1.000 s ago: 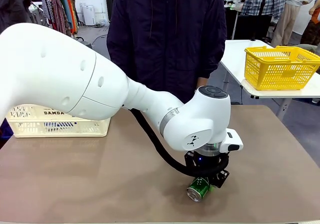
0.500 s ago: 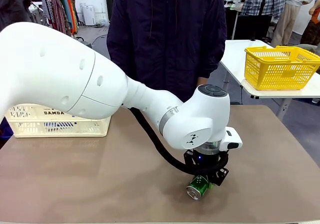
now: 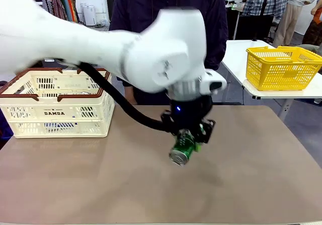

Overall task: Place the drinks into the Shopping basket.
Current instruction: Pick up one drink and place it into the Shopping basket.

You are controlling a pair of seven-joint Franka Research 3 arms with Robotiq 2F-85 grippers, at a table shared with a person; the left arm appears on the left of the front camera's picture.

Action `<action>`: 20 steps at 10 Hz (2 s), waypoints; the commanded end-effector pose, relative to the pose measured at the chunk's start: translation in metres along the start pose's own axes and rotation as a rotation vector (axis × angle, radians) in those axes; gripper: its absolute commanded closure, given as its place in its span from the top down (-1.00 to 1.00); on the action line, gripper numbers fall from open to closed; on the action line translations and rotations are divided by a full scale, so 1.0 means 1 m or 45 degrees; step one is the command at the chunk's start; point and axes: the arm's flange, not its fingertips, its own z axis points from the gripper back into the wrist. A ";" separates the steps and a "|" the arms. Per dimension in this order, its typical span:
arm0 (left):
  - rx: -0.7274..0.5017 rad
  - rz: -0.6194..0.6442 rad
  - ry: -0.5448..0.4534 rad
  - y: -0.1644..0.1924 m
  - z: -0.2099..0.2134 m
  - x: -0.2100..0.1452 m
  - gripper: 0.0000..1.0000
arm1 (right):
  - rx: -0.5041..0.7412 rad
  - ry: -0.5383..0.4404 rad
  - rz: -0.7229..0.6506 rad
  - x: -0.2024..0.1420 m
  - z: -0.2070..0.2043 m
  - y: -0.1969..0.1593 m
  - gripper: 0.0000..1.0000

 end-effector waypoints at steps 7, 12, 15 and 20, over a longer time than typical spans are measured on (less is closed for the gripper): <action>0.027 0.057 0.021 0.016 0.027 -0.034 -1.00 | 0.020 0.003 -0.011 0.000 0.002 0.005 1.00; 0.086 0.617 -0.022 0.176 0.098 -0.030 -1.00 | 0.020 0.003 -0.011 0.000 0.002 0.005 1.00; 0.301 0.698 -0.145 0.302 0.171 -0.074 -1.00 | 0.020 0.003 -0.011 0.000 0.002 0.005 1.00; 0.277 0.817 -0.169 0.387 0.187 -0.107 -1.00 | 0.020 0.003 -0.011 0.000 0.002 0.005 1.00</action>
